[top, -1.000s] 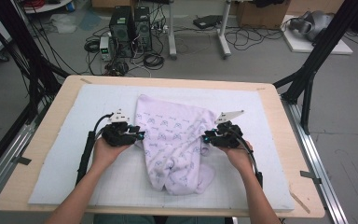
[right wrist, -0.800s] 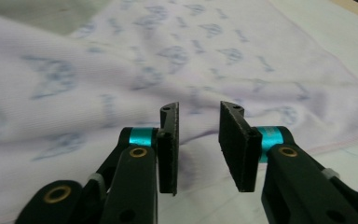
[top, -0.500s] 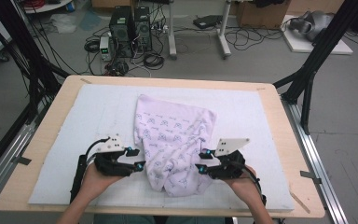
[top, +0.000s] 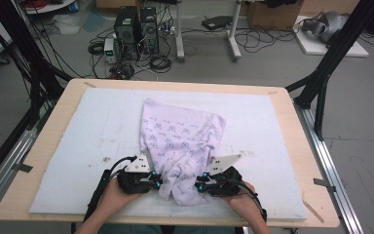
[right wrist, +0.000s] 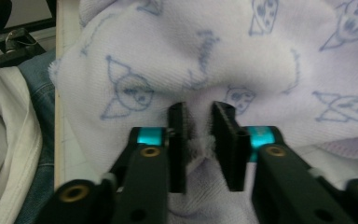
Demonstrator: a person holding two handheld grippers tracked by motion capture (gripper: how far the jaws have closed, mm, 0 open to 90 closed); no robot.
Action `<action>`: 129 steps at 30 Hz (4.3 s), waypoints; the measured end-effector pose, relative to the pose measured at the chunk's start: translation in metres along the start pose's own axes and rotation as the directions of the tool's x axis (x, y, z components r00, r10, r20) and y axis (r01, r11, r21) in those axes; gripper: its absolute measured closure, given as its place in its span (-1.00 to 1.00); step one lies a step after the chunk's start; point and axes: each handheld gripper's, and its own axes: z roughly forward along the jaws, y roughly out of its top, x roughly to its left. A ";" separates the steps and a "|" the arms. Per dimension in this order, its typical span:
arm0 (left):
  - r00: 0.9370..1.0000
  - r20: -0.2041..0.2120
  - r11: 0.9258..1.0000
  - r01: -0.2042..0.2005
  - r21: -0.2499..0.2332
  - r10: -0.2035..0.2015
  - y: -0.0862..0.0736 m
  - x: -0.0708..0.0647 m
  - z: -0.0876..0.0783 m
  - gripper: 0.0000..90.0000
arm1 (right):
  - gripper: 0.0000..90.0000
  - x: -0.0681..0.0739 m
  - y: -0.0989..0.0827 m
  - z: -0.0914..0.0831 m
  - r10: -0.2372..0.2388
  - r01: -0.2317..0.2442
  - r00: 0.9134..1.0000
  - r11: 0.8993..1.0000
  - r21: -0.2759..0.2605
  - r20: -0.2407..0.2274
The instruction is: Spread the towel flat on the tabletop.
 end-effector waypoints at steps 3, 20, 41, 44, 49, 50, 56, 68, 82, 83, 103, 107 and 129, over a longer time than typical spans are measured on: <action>1.000 -0.006 1.000 0.001 -0.012 -0.002 0.001 0.000 -0.005 0.85 | 0.81 0.003 0.004 -0.004 -0.014 0.014 1.000 1.000 -0.001 0.004; 0.962 -0.251 0.989 0.082 -0.119 -0.110 0.047 0.071 -0.054 0.87 | 0.84 -0.072 0.046 -0.031 0.074 -0.076 0.974 0.997 -0.002 0.216; 0.954 -0.253 0.984 0.135 -0.118 -0.161 0.039 0.077 -0.061 0.24 | 0.45 -0.067 0.033 -0.051 0.117 -0.105 0.970 0.992 -0.070 0.211; 0.974 -0.198 0.991 0.088 -0.099 -0.107 0.040 0.059 -0.051 0.24 | 0.38 -0.042 0.037 -0.047 0.049 -0.036 0.982 0.997 -0.075 0.180; 0.984 -0.162 0.996 0.070 -0.058 -0.078 0.043 0.052 -0.028 0.17 | 0.24 -0.028 0.045 -0.017 -0.009 0.010 0.989 1.000 -0.004 0.150; 0.985 -0.154 0.997 0.070 -0.044 -0.076 0.044 0.052 -0.019 0.13 | 0.22 -0.028 0.046 -0.008 -0.023 0.020 0.988 1.000 0.023 0.155; 0.980 -0.178 0.996 0.087 -0.018 -0.088 0.046 0.056 0.019 0.34 | 0.34 -0.038 0.044 0.025 -0.024 0.004 0.983 0.994 0.112 0.181; 0.978 -0.194 0.993 0.060 -0.106 -0.080 0.049 0.052 -0.031 0.78 | 0.92 -0.038 0.053 -0.008 -0.010 0.008 0.985 1.000 0.008 0.174; 0.956 -0.264 0.991 0.112 -0.074 -0.128 0.055 0.092 -0.042 0.78 | 0.92 -0.090 0.063 -0.030 0.054 -0.072 0.956 0.996 0.053 0.288; 0.956 -0.264 0.991 0.112 -0.074 -0.128 0.055 0.092 -0.042 0.77 | 0.92 -0.090 0.063 -0.030 0.054 -0.072 0.956 0.996 0.053 0.288; 0.953 -0.261 0.983 0.121 -0.136 -0.153 0.049 0.086 -0.064 0.11 | 0.60 -0.078 0.056 -0.057 0.073 -0.062 0.965 0.997 -0.051 0.250; 0.976 -0.196 0.991 0.079 -0.110 -0.100 0.043 0.064 -0.052 0.27 | 0.46 -0.054 0.051 -0.047 -0.002 0.005 0.975 1.000 -0.014 0.222; 0.981 -0.188 0.997 0.026 -0.074 -0.039 0.047 0.042 -0.035 0.99 | 0.82 -0.045 0.045 -0.040 0.003 -0.008 0.982 1.000 0.026 0.191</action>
